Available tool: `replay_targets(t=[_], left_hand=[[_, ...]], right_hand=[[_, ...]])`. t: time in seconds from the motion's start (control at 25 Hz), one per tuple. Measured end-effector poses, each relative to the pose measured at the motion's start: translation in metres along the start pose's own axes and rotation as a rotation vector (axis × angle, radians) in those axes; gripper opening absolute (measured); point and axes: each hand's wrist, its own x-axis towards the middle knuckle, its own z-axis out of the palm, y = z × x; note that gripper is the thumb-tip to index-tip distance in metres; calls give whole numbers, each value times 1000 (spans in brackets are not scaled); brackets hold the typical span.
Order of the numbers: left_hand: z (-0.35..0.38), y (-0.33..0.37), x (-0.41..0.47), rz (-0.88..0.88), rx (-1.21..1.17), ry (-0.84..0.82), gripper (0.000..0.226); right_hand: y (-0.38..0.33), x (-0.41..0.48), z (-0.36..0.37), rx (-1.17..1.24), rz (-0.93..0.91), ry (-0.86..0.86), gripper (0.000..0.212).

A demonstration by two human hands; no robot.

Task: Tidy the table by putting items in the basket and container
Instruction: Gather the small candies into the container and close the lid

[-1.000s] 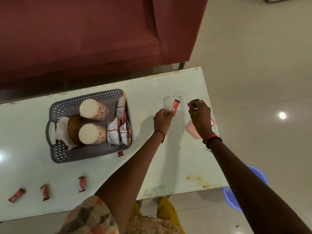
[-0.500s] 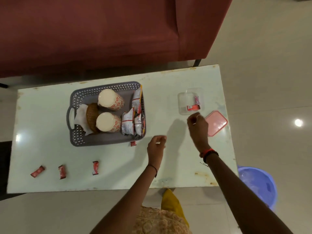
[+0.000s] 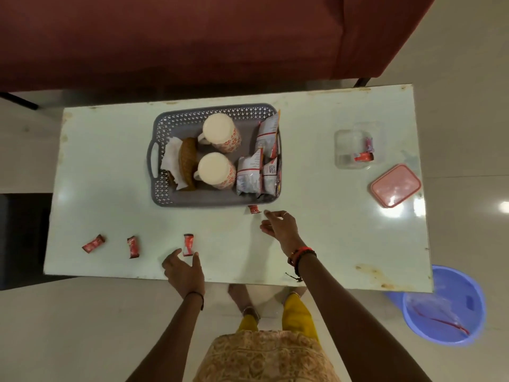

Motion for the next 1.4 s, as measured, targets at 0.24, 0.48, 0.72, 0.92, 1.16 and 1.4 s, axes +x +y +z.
replay_targets(t=[0.24,0.48,0.72,0.92,1.16,1.4], left_hand=[[0,-8,51,30,53,-181,54],[-1,-18,72,145,-34,-291,23],[-6,-6,54,162,-208,-295,14],[5,34,6,334,-271,-420,13],[42,111,-74,518,-342,-666,16],[91,216,-112,570,-328,-743,22]], right_hand=[[3,13,32,93,-12,34,11],[16,10,42,66,-57,118,20],[23,-4,33,102,-72,208,21],[9,-18,-1,204,-94,273,18],[-31,-28,-62,289,-200,405,12],[-83,-26,-119,160,-354,575,24]])
